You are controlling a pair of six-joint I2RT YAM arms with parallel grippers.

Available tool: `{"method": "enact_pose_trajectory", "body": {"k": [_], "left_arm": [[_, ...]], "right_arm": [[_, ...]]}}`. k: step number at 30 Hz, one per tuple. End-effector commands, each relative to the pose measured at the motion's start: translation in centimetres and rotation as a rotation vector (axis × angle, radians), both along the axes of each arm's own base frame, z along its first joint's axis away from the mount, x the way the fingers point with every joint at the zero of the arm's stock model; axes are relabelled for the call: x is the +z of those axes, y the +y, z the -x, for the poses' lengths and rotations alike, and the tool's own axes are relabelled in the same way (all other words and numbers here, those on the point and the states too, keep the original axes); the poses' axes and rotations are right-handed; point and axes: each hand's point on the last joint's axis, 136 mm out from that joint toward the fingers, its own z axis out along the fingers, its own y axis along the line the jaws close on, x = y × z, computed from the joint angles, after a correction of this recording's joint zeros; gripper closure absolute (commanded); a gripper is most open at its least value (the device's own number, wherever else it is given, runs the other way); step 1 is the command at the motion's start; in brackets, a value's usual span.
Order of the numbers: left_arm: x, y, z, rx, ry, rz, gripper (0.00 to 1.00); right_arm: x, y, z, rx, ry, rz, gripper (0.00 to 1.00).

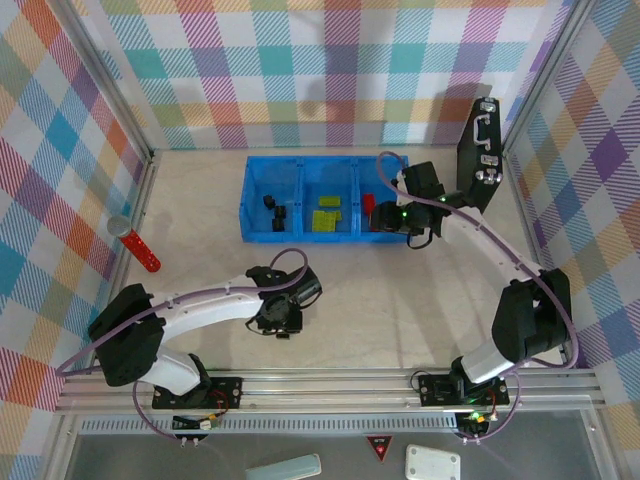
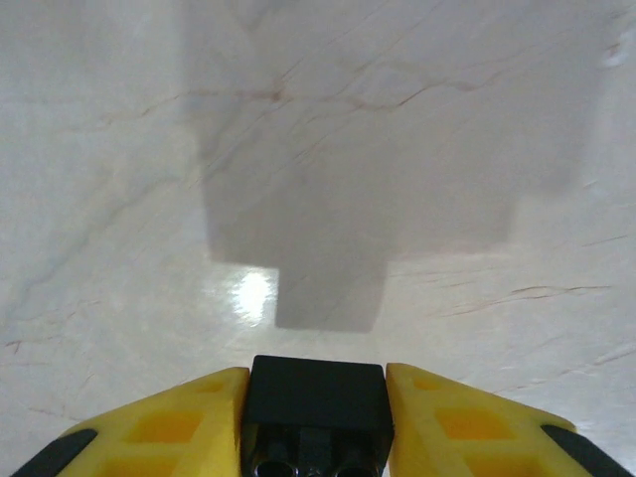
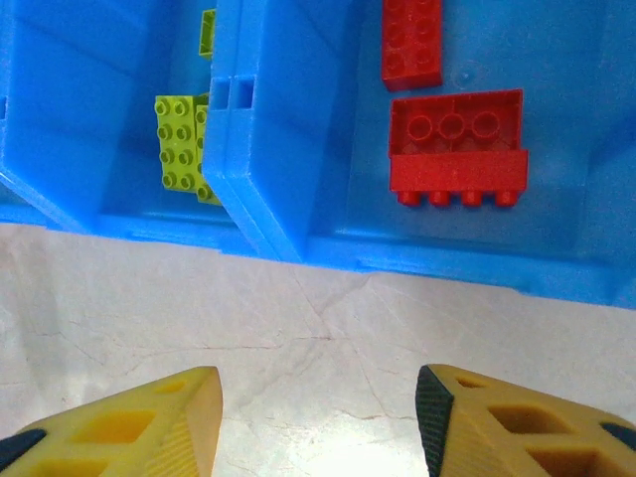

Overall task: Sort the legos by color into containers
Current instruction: Pick up the lego from the bottom-left of the table, then place the lego in the container.

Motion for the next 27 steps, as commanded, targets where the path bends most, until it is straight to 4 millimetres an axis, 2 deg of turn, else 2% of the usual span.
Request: {"method": "enact_pose_trajectory", "body": {"k": [1, 5, 12, 20, 27], "left_arm": [[0.5, -0.1, -0.9, -0.039, -0.003, -0.036, 0.63], [1.1, -1.3, -2.7, -0.059, -0.013, -0.018, 0.63], [2.2, -1.6, -6.5, -0.071, -0.026, 0.006, 0.64], [3.3, -0.7, -11.5, -0.059, -0.04, 0.029, 0.64], [4.5, 1.5, -15.7, -0.039, -0.058, 0.031, 0.64]], "right_arm": [[0.2, -0.7, 1.4, -0.002, 0.006, 0.024, 0.44], [0.3, -1.2, 2.2, -0.01, 0.005, 0.034, 0.44], [0.2, -2.3, 4.1, -0.027, 0.018, 0.048, 0.44], [-0.3, -2.9, 6.0, -0.04, 0.038, 0.041, 0.44], [-0.3, -3.4, 7.5, -0.05, 0.036, 0.031, 0.44]]}}
